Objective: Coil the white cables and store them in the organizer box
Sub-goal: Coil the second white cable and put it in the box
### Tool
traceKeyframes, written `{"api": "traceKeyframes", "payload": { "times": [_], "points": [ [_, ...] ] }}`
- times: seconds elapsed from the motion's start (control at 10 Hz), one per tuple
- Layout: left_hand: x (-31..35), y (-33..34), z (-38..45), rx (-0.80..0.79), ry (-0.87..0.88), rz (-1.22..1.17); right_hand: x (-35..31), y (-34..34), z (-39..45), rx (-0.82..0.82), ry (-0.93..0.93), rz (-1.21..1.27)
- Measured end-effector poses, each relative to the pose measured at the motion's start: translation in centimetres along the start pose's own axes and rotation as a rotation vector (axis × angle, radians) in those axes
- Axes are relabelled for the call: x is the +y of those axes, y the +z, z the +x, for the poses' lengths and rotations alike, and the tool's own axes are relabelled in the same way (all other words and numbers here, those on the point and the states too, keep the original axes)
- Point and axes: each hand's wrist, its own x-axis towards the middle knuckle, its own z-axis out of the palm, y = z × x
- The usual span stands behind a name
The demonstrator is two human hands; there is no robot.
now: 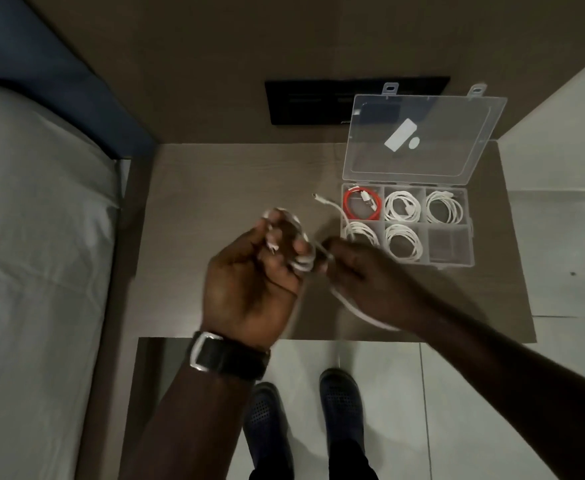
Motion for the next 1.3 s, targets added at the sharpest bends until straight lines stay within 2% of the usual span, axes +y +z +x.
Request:
{"api": "traceKeyframes", "payload": {
  "times": [0.1, 0.2, 0.3, 0.4, 0.5, 0.6, 0.7, 0.8, 0.9, 1.0, 1.1, 1.2, 1.3],
  "points": [
    [1.7, -0.7, 0.8, 0.104, 0.222, -0.082, 0.1, 1.9, -3.0, -0.213, 0.235, 0.279],
    [1.7, -1.7, 1.7, 0.203, 0.428, 0.149, -0.8, 2.4, -4.6, -0.211, 0.223, 0.188],
    [0.8, -2.9, 2.0, 0.245, 0.594, 0.698, -1.7, 1.7, -5.3, -0.167, 0.058, -0.204],
    [-0.9, -4.0, 1.2, 0.106, 0.586, 1.609, -2.1, -1.1, -4.8, 0.037, -0.051, -0.433],
    [-2.2, -4.1, 0.5, -0.113, 0.409, 1.911, -1.5, -4.6, -3.4, 0.211, -0.132, -0.751],
    [-2.0, -3.0, 0.5, -0.145, 0.332, 1.92, -0.8, -5.1, -2.4, 0.251, -0.104, -0.907],
    [-1.6, -2.6, 0.5, -0.177, 0.337, 2.006, -0.9, -5.7, -1.1, 0.278, 0.09, -0.325],
    [-1.1, -3.1, 0.1, -0.165, 0.339, 2.073, -2.1, -6.4, -0.8, 0.133, 0.396, 0.813],
    [-1.2, -3.1, -0.3, -0.084, 0.244, 1.941, -1.8, -6.0, -1.3, 0.119, 0.328, 0.727],
    [-2.2, -2.0, -0.8, -0.026, -0.026, 1.142, -0.2, -5.8, -0.6, 0.362, 0.155, 0.156],
    [-2.5, -0.7, -0.6, -0.118, -0.155, 0.41, 1.3, -4.2, -0.4, 0.362, 0.137, -0.283],
    [-1.9, -0.4, 0.6, -0.049, -0.117, 0.086, 1.0, -0.7, -2.0, 0.176, 0.047, -0.346],
    [-1.5, -0.9, 1.3, 0.151, 0.054, 0.112, 0.0, 1.2, -3.6, 0.1, -0.037, -0.404]
  ]
}}
